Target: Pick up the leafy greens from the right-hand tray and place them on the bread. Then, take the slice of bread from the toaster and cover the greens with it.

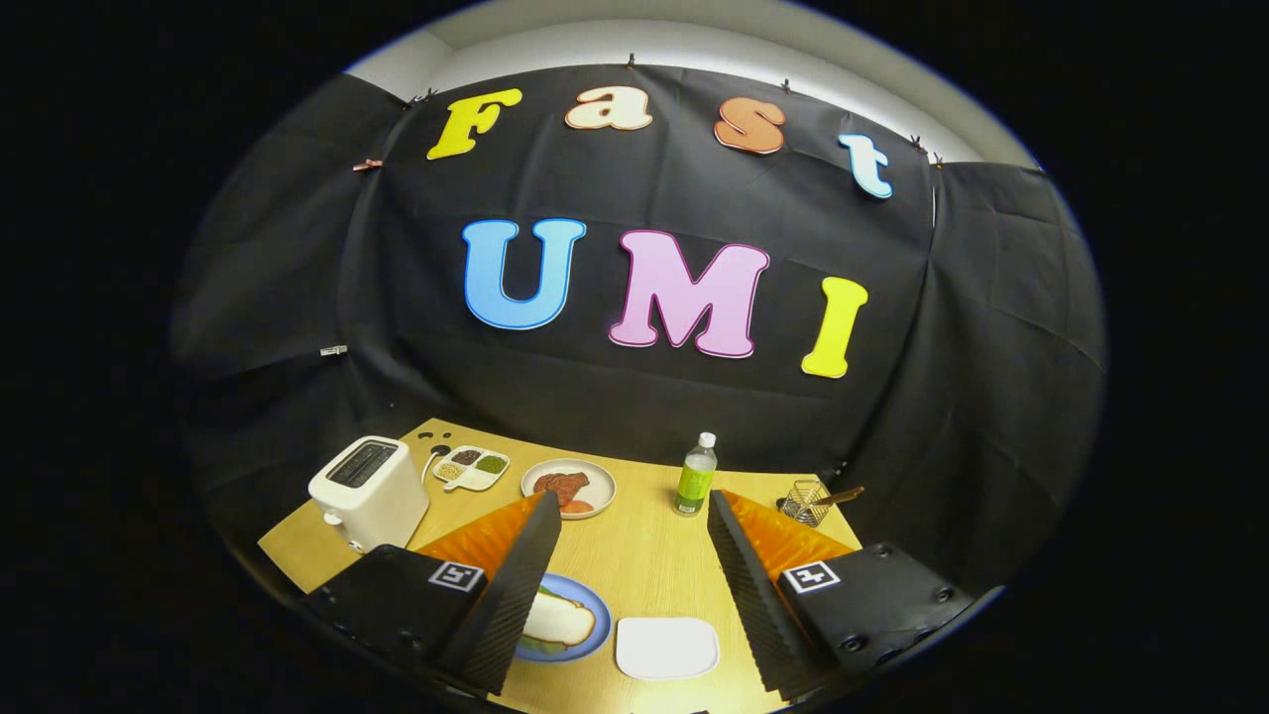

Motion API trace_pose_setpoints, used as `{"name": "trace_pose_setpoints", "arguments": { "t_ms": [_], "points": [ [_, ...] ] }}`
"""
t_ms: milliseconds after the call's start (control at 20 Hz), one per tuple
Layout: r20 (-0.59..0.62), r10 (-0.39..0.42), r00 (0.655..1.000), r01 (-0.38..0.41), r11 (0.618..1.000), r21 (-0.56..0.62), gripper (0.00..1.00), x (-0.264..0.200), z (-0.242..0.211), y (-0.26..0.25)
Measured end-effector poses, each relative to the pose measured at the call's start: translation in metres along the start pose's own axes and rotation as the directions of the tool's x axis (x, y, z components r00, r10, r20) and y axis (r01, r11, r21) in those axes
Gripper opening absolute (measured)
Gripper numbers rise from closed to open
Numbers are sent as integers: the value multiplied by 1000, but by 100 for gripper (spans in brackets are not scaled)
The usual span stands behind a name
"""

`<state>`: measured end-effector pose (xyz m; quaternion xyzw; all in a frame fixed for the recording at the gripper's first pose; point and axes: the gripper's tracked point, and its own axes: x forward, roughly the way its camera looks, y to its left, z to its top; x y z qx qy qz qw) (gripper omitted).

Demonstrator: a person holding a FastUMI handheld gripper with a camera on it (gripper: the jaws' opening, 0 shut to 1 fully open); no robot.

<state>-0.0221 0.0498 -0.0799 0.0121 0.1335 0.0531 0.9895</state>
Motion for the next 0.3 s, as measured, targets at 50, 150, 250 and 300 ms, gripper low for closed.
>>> {"name": "trace_pose_setpoints", "arguments": {
  "t_ms": [50,150,250,300],
  "points": [
    [1,0,1000,0,1000,-2,93,1,1,1],
    [3,4,1000,-4,1000,-2,93,2,3,3],
    [2,1,1000,-1,1000,-9,93,3,2,3],
    [1,0,1000,0,1000,-12,93,4,1,3]
  ]
}}
